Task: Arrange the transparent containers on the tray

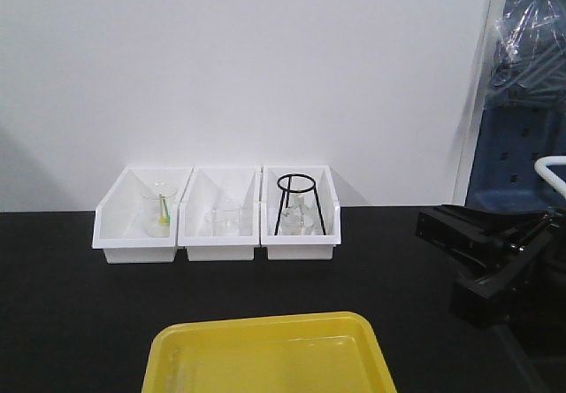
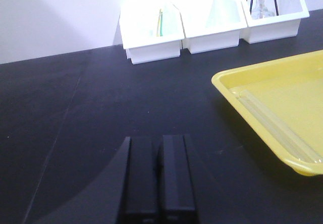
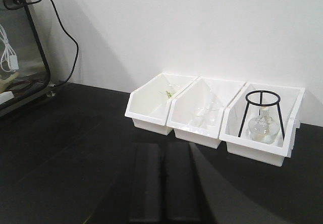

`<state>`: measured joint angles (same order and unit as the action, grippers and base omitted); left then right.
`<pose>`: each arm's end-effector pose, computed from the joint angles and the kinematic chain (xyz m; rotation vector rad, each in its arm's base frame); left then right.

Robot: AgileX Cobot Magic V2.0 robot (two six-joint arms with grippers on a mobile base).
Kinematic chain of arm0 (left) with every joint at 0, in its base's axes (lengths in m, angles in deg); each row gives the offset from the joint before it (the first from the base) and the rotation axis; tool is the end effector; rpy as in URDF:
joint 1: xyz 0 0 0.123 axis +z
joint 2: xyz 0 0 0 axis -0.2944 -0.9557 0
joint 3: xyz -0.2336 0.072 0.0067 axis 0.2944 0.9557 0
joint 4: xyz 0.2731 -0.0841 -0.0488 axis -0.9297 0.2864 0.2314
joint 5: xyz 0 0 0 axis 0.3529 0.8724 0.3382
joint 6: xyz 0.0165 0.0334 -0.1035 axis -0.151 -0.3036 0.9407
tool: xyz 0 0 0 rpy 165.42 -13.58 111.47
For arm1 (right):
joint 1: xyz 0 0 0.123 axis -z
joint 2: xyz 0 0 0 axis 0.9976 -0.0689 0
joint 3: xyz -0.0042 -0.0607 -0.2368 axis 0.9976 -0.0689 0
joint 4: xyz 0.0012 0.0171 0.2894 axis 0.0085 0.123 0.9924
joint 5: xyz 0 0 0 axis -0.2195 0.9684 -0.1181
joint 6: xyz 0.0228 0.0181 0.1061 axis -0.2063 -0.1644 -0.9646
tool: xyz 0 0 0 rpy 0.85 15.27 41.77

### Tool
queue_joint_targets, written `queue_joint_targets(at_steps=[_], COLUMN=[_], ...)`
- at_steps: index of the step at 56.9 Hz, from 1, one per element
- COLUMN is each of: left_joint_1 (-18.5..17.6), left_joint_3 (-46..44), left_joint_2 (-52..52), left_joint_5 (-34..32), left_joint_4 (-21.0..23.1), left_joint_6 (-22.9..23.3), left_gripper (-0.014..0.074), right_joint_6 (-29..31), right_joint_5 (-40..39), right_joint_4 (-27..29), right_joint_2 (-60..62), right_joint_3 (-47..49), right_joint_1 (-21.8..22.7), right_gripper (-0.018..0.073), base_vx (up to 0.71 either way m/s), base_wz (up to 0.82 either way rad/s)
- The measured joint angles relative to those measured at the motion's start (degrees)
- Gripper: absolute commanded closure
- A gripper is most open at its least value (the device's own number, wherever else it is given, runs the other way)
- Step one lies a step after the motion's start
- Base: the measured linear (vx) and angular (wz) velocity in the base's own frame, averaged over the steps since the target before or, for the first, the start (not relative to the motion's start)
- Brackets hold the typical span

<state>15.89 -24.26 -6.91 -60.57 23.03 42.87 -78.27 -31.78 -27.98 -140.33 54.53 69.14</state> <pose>0.1538 -0.0045 0.1790 0.0649 1.7391 0.0068 0.2652 0.1192 0.3356 -0.4229 1.6676 0.5861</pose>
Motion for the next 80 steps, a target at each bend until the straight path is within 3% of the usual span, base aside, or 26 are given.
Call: queue_joint_targets(at_steps=[46, 54, 60, 65, 73, 80], left_joint_1=[0.00, 0.00, 0.00, 0.00, 0.00, 0.00], left_joint_3=[0.00, 0.00, 0.00, 0.00, 0.00, 0.00], left_joint_2=[0.00, 0.00, 0.00, 0.00, 0.00, 0.00], left_joint_5=[0.83, 0.83, 0.83, 0.83, 0.83, 0.83], left_joint_4=[0.00, 0.00, 0.00, 0.00, 0.00, 0.00], left_joint_6=[0.11, 0.11, 0.11, 0.11, 0.11, 0.11], left_gripper=[0.0604, 0.0604, 0.0604, 0.0604, 0.0604, 0.0604], right_joint_6=[0.20, 1.13, 4.45, 13.46, 40.99, 64.96], right_joint_5=[0.06, 3.53, 8.24, 15.56, 31.30, 43.03], right_joint_4=[0.00, 0.63, 9.29, 24.77, 54.36, 72.47], right_joint_2=[0.00, 0.00, 0.00, 0.00, 0.00, 0.22], right_joint_3=[0.00, 0.00, 0.00, 0.00, 0.00, 0.00], right_joint_1=[0.00, 0.00, 0.00, 0.00, 0.05, 0.12], right_gripper=[0.0572, 0.0571, 0.0571, 0.0571, 0.0571, 0.0571], base_vx=[0.00, 0.00, 0.00, 0.00, 0.00, 0.00], base_wz=[0.00, 0.00, 0.00, 0.00, 0.00, 0.00])
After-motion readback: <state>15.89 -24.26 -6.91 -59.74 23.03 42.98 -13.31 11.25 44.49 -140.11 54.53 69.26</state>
